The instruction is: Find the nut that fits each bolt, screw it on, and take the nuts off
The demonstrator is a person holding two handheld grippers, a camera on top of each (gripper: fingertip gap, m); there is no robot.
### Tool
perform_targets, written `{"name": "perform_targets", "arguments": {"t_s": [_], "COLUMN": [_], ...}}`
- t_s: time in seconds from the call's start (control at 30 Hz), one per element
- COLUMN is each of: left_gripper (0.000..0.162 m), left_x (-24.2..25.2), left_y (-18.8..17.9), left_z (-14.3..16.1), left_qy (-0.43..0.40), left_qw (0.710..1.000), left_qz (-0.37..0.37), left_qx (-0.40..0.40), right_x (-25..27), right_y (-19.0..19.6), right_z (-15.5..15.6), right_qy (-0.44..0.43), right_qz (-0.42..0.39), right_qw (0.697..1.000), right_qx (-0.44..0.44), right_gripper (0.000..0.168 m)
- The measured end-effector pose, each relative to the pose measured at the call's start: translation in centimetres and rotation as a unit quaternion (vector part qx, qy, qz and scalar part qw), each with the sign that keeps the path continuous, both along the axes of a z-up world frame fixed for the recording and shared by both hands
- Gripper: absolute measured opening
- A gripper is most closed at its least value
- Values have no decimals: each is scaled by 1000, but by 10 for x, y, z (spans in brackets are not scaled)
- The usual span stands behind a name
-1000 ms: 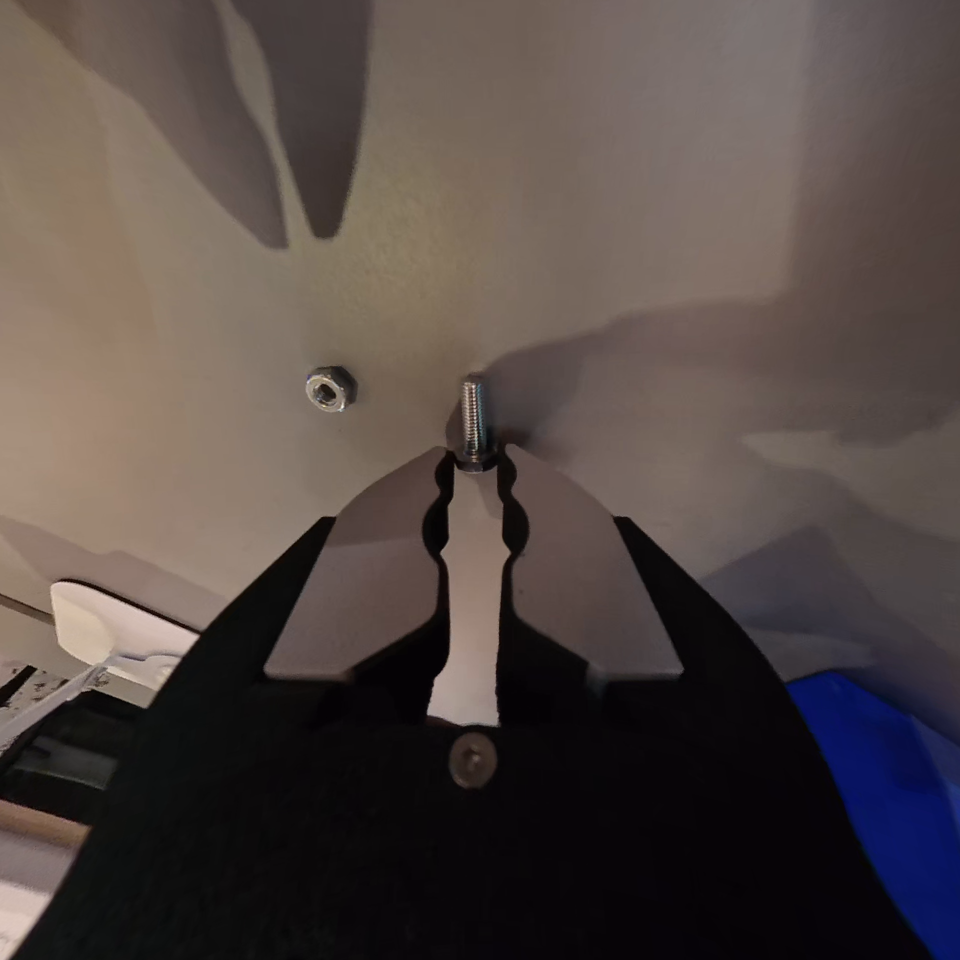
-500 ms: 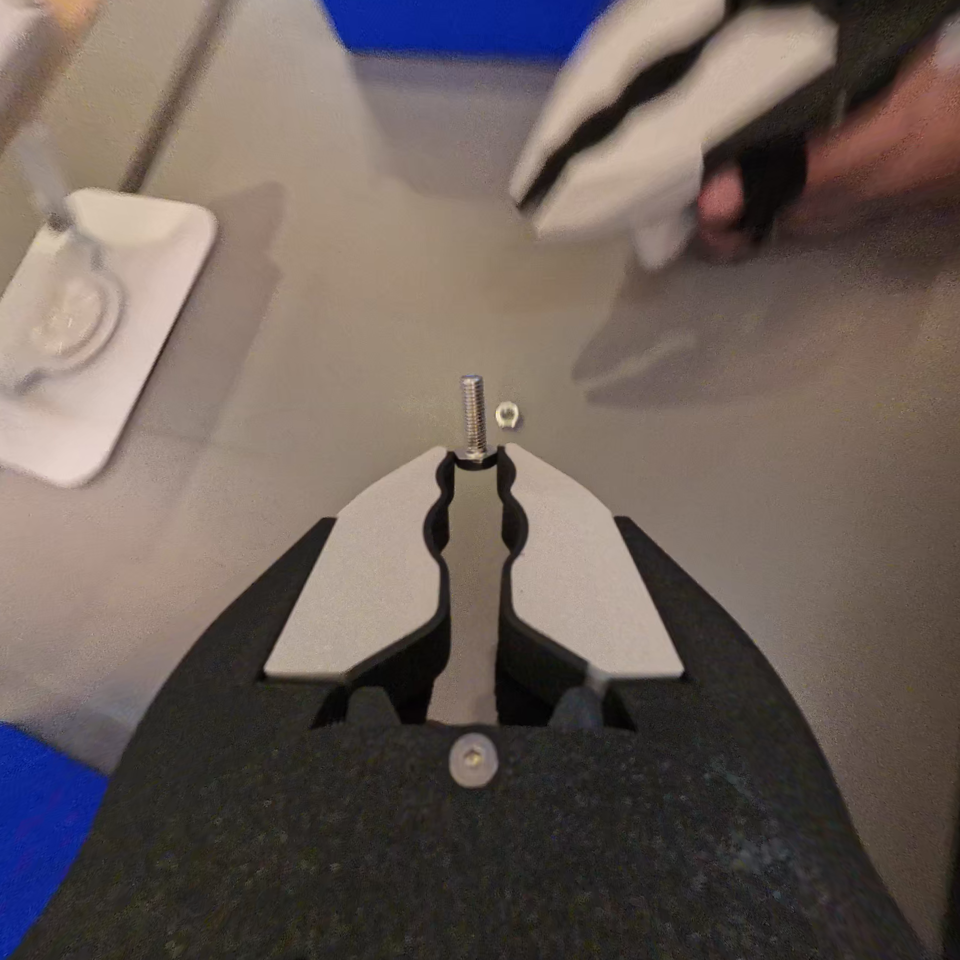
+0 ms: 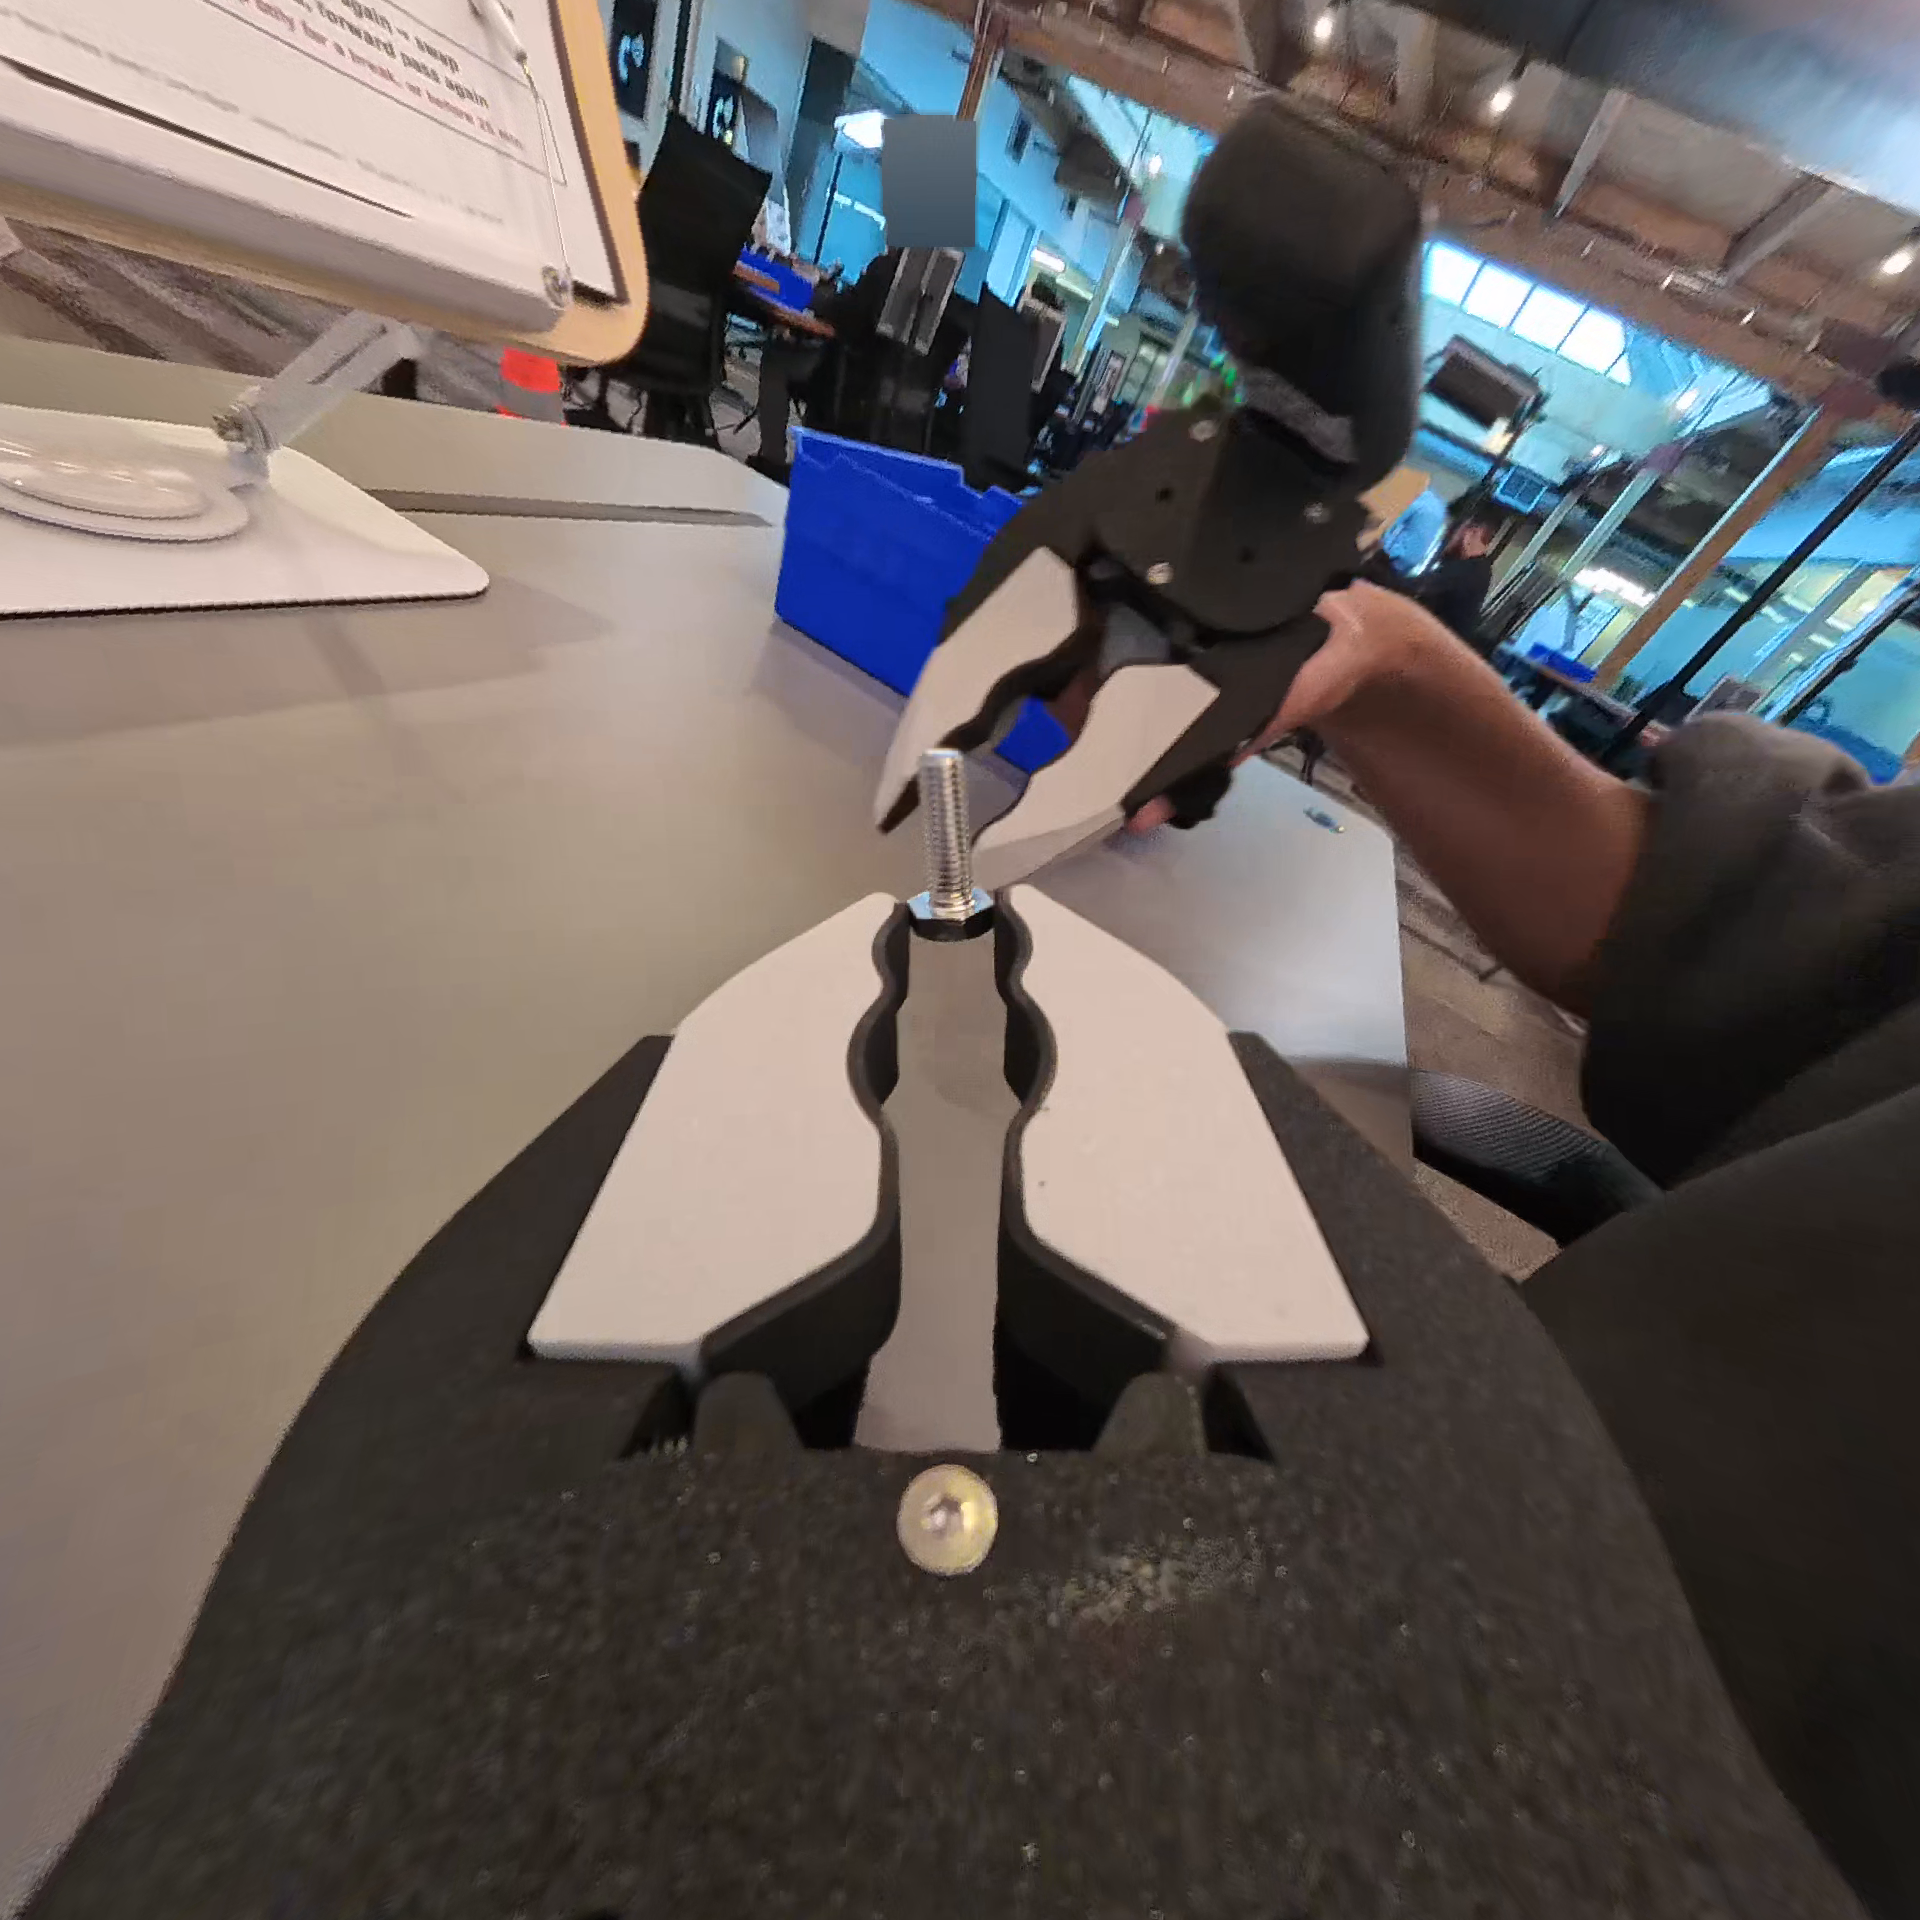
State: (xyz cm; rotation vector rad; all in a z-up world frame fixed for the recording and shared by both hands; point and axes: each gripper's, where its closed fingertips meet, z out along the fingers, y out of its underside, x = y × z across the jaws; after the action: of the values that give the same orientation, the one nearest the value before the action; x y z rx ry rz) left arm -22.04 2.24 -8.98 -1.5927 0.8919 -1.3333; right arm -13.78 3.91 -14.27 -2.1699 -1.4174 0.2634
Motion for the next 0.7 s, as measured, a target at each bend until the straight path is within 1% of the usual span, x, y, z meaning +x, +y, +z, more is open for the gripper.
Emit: {"name": "perform_targets", "arguments": {"t_s": [0.1, 0.2, 0.37, 0.43, 0.53, 0.63, 0.67, 0.7], "left_gripper": [15, 15, 15, 15, 15, 15, 15, 15], "left_x": [-9, -14, -11, -9, -8, -6, -6, -5], "left_y": [4, 4, 1, 1, -2, -3, -4, -5], "left_z": [0, 1, 2, 2, 2, 0, 0, -1], "left_qy": [13, 19, 19, 16, 12, 20, 24, 27], "left_qw": [999, 998, 997, 998, 998, 997, 997, 997], "left_qz": [15, 23, 9, 0, -12, -18, -20, -23], "left_qx": [35, 57, 68, 63, 62, 66, 67, 67], "right_x": [-2, 0, 5, 2, -8, -3, 2, 3], "right_y": [8, 13, 15, 14, 14, 15, 17, 18], "right_z": [-16, -30, -46, -51, -51, -51, -49, -42], "right_qy": [-66, -97, -107, -92, -51, -66, -78, -73], "right_qz": [12, -10, -48, -51, -48, -36, -34, -27], "right_qw": [997, 994, 990, 990, 992, 992, 992, 994], "right_qx": [-31, -49, -76, -94, -105, -100, -88, -75], "right_gripper": [27, 25, 20, 19, 15, 14, 14, 14]}}
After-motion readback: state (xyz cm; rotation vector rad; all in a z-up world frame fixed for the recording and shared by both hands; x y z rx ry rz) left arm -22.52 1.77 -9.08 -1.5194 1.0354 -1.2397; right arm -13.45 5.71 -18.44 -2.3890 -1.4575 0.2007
